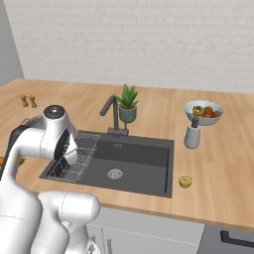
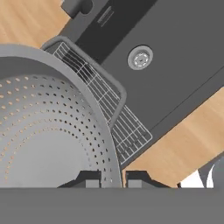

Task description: Put the colander in the sink, put the kiwi, pear, tangerine in the colander, and turn on the sink faucet and pour water over the colander.

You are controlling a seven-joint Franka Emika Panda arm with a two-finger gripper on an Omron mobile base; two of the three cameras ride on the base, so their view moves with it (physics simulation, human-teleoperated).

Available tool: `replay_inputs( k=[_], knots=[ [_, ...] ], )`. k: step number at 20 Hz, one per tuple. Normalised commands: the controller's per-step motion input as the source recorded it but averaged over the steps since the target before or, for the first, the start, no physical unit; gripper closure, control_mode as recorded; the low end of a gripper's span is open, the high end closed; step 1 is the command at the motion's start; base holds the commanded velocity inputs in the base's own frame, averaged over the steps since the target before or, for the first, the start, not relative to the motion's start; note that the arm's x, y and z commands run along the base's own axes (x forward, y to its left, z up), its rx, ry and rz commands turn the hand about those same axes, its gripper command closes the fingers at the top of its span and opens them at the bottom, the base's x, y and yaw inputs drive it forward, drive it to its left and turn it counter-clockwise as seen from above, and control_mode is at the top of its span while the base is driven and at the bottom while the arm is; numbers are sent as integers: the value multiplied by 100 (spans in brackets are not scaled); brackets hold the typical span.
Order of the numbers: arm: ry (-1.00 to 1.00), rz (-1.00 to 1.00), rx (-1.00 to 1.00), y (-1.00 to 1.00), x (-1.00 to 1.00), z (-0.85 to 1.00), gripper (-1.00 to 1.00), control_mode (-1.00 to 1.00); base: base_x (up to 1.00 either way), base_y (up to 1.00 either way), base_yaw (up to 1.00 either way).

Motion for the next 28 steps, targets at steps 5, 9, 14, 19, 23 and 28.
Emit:
replay_inputs(
  k=[5,9,14,19,23,28],
  knots=[
    [3,12,-12,-86,0,7,100,-100,0,0,0],
    [1,16,-1,-100,0,0,100,-100,0,0,0],
    [0,20,0,-88,9,0,100,-100,0,0,0],
    [0,15,0,-66,27,-8,100,-100,0,0,0],
    [3,0,0,-34,54,-18,100,-100,0,0,0],
    [2,-8,-1,-7,63,-36,100,-100,0,0,0]
  ],
)
